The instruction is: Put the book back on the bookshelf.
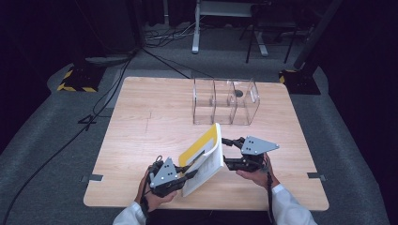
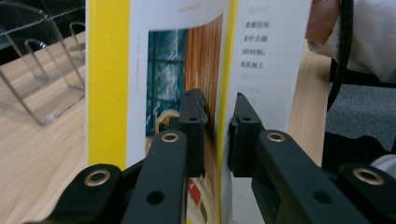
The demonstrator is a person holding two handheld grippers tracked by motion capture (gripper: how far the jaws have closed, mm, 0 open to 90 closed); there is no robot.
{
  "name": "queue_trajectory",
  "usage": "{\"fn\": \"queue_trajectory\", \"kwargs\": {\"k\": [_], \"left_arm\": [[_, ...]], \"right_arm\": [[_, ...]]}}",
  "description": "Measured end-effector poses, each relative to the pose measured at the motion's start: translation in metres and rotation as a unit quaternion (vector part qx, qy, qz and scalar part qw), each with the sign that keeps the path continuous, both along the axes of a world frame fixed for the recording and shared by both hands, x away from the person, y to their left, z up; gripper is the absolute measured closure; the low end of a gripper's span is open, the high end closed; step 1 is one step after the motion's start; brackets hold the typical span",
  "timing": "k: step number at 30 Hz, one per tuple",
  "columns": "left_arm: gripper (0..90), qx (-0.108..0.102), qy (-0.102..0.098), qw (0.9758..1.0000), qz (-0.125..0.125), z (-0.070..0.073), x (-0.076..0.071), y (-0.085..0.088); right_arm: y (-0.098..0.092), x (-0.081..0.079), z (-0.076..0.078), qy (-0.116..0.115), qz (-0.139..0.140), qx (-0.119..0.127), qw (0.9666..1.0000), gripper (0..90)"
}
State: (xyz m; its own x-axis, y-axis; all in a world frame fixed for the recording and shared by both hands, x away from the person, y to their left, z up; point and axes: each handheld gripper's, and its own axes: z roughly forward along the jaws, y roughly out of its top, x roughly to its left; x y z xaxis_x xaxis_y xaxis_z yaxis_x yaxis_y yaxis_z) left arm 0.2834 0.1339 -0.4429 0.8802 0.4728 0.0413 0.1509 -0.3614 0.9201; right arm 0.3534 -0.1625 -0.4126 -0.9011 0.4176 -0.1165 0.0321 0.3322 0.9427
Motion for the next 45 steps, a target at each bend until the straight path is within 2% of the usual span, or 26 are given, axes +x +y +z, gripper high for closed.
{"fn": "queue_trajectory", "kwargs": {"k": [7,12,14,15,16,18,21,27,35,39,41,43,44,45], "left_arm": [[76.4,-0.024,0.032,0.9992,-0.002,-0.007,-0.001,0.024],[78.2,-0.029,0.035,0.9989,-0.007,-0.011,0.007,0.026],[79.2,-0.039,0.042,0.9983,-0.008,-0.012,0.017,0.026],[79.9,-0.039,0.042,0.9983,-0.008,-0.012,0.017,0.026],[80.0,-0.046,0.048,0.9977,-0.012,-0.013,0.026,0.025],[79.9,-0.057,0.057,0.9966,-0.019,-0.015,0.034,0.022],[79.5,-0.064,0.062,0.9958,-0.022,-0.016,0.042,0.018],[78.0,-0.087,0.076,0.9927,-0.036,-0.021,0.064,0.0],[77.4,-0.085,0.072,0.9932,-0.034,-0.02,0.073,-0.019],[76.7,-0.086,0.066,0.994,-0.017,-0.02,0.076,-0.021],[75.5,-0.072,0.057,0.9957,-0.013,-0.018,0.074,-0.021],[71.4,-0.053,0.047,0.9975,-0.007,-0.016,0.07,-0.019],[69.8,-0.053,0.047,0.9975,-0.007,-0.016,0.07,-0.019],[68.0,-0.025,0.038,0.9989,-0.006,-0.013,0.065,-0.018]], "right_arm": [[0.024,-0.005,0.007,0.008,0.033,0.002,0.9994,45.8],[0.038,-0.008,0.003,0.011,0.047,-0.013,0.9987,45.7],[0.039,-0.006,0.002,0.009,0.042,-0.017,0.9989,45.7],[0.039,-0.006,0.002,0.009,0.042,-0.017,0.9989,45.7],[0.038,-0.001,0.002,0.015,0.035,-0.016,0.9991,45.7],[0.036,0.004,0.002,0.021,0.029,-0.016,0.9993,45.7],[0.033,0.008,0.002,0.022,0.019,-0.016,0.9994,45.7],[0.022,0.022,0.005,0.02,-0.013,-0.017,0.9996,47.2],[0.006,0.025,0.007,0.016,-0.043,-0.022,0.9987,49.0],[0.009,0.025,0.011,0.009,-0.056,-0.033,0.9978,49.7],[0.01,0.024,0.01,0.006,-0.059,-0.031,0.9978,49.5],[0.009,0.024,0.008,0.015,-0.053,-0.023,0.9982,47.7],[0.009,0.024,0.008,0.015,-0.053,-0.023,0.9982,47.7],[0.012,0.019,0.005,0.01,-0.048,-0.031,0.9983,46.7]]}}
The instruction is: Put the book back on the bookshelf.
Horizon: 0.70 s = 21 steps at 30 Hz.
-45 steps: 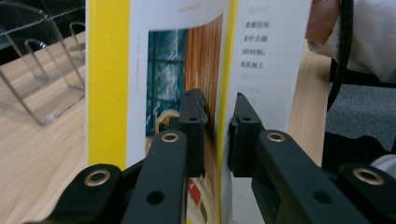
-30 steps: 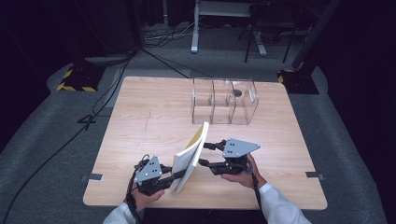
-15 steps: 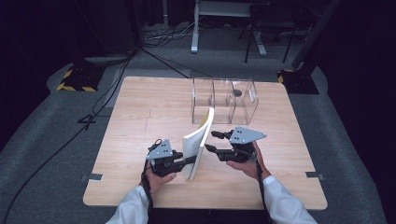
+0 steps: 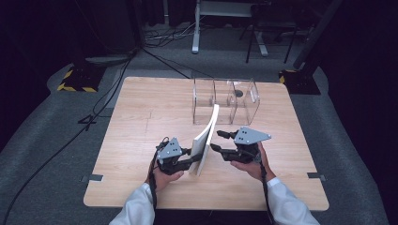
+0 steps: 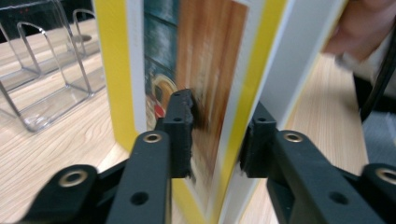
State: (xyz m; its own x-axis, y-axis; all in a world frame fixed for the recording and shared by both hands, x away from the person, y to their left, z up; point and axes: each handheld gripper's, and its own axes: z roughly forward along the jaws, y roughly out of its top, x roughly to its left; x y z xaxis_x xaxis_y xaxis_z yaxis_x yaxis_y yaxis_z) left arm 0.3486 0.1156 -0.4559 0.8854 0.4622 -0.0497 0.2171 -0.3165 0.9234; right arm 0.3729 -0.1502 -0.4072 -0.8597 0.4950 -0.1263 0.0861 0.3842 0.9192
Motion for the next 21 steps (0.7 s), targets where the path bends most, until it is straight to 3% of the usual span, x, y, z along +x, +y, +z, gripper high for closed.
{"fn": "queue_trajectory", "kwargs": {"k": [2,6,7,11,15,21], "left_arm": [[62.7,0.011,-0.003,0.9999,-0.001,0.002,-0.003,0.001],[53.7,0.026,0.012,0.9995,-0.017,0.003,-0.007,0.004],[43.1,0.035,0.02,0.9987,-0.03,0.003,-0.01,0.005],[26.6,0.045,0.031,0.9974,-0.046,0.003,-0.016,-0.001],[15.8,0.046,0.025,0.9981,-0.034,0.009,-0.019,-0.012],[15.0,0.059,0.01,0.9979,0.023,0.007,-0.023,-0.028]], "right_arm": [[0.005,-0.005,-0.001,-0.008,0.001,-0.009,0.9999,46.6],[0.01,-0.008,0.0,-0.019,0.003,-0.019,0.9996,46.3],[0.011,-0.008,-0.001,-0.015,0.005,-0.019,0.9997,45.4],[0.013,-0.011,-0.004,-0.013,0.011,-0.023,0.9996,45.1],[0.017,-0.011,-0.009,-0.007,0.015,-0.024,0.9996,45.1],[0.018,-0.012,-0.013,-0.004,0.017,-0.018,0.9997,44.9]]}}
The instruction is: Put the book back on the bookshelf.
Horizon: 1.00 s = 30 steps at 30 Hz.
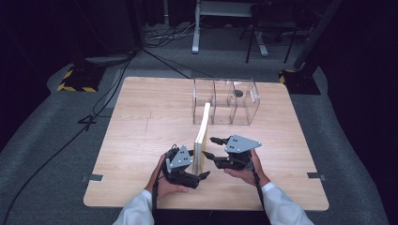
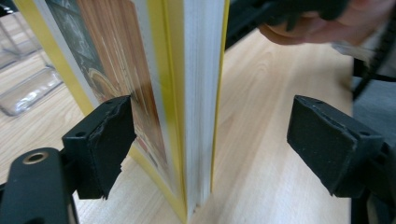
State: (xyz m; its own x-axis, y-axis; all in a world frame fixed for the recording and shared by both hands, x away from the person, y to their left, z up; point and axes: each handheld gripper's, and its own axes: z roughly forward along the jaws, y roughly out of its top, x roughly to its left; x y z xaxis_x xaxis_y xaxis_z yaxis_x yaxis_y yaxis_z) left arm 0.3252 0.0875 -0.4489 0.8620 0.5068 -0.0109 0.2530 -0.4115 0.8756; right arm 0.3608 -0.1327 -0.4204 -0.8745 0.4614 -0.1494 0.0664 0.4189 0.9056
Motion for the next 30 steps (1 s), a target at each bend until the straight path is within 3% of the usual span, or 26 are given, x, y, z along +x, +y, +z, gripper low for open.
{"fn": "queue_trajectory", "kwargs": {"k": [1,6,10,12,14,16,19,21,25,30], "left_arm": [[15.8,0.0,0.0,1.0,0.0,0.0,0.0,0.0],[19.6,0.003,-0.004,0.9989,0.047,-0.004,0.0,-0.009],[28.3,0.01,-0.014,0.9972,0.073,-0.006,0.001,-0.009],[44.5,-0.001,-0.007,0.9964,0.084,-0.007,0.004,-0.004],[52.9,-0.019,0.008,0.9967,0.079,-0.009,0.006,0.001],[62.2,-0.013,0.001,0.9969,0.078,-0.008,0.005,0.005],[70.5,-0.016,0.006,0.9973,0.071,-0.009,0.006,0.011],[73.5,-0.023,0.018,0.9979,0.058,-0.009,0.006,0.019],[74.6,-0.013,0.014,0.9993,0.034,-0.008,0.003,0.025],[74.9,-0.01,0.017,0.9998,-0.011,-0.006,-0.003,0.034]], "right_arm": [[0.0,0.0,0.0,0.0,0.0,0.0,1.0,44.9],[-0.001,0.0,-0.006,0.01,-0.001,0.011,0.9999,44.7],[-0.001,0.0,-0.007,0.01,-0.001,0.014,0.9999,43.1],[-0.002,0.001,-0.008,0.012,-0.004,0.018,0.9998,42.0],[-0.002,0.002,-0.011,0.014,-0.009,0.025,0.9996,42.0],[-0.001,0.002,-0.015,0.012,-0.014,0.015,0.9997,40.9],[-0.008,0.002,-0.016,0.012,-0.011,0.015,0.9998,41.0],[-0.015,0.003,-0.017,0.014,-0.005,0.017,0.9998,40.4],[-0.028,0.006,-0.018,0.016,-0.011,0.01,0.9998,39.0],[-0.054,0.01,-0.017,0.019,-0.021,0.022,0.9994,37.7]]}}
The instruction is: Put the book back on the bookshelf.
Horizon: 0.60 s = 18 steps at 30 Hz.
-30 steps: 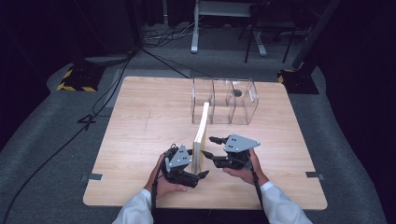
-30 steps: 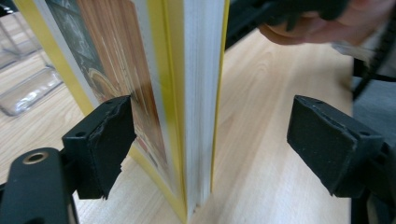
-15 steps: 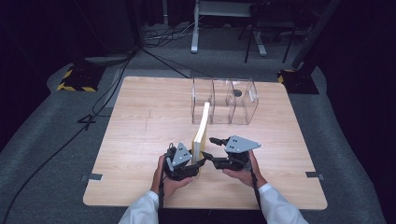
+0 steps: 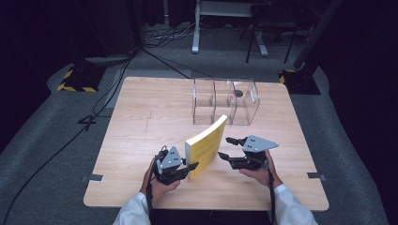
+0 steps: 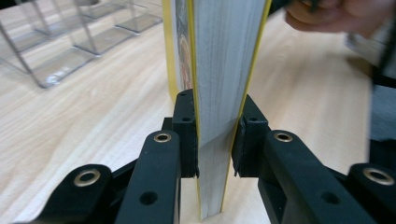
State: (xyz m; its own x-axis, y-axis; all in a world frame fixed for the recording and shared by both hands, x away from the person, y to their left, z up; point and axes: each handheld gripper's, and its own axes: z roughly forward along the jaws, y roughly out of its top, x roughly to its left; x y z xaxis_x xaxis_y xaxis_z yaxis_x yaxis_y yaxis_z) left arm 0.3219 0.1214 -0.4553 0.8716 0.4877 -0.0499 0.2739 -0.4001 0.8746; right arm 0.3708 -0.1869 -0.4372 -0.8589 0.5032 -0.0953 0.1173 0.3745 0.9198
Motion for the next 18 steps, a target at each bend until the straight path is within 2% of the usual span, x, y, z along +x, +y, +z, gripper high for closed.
{"fn": "queue_trajectory", "kwargs": {"k": [4,7,9,12,18], "left_arm": [[75.0,0.004,0.002,0.9995,-0.03,0.001,-0.008,0.007],[74.9,0.005,0.001,0.9985,-0.055,0.001,-0.016,0.014],[74.9,0.002,0.005,0.9974,-0.072,0.001,-0.021,0.021],[74.9,-0.003,0.011,0.9953,-0.096,0.0,-0.025,0.031],[74.8,0.005,0.01,0.9932,-0.116,0.001,-0.021,0.036]], "right_arm": [[-0.011,-0.001,0.0,0.007,0.018,0.01,0.9998,34.8],[-0.014,-0.006,-0.002,0.007,0.043,0.006,0.999,34.0],[-0.013,-0.009,-0.003,0.009,0.069,0.006,0.9976,34.0],[-0.007,-0.011,-0.003,0.012,0.09,-0.001,0.9958,34.0],[0.012,-0.013,-0.005,0.02,0.132,-0.005,0.991,35.1]]}}
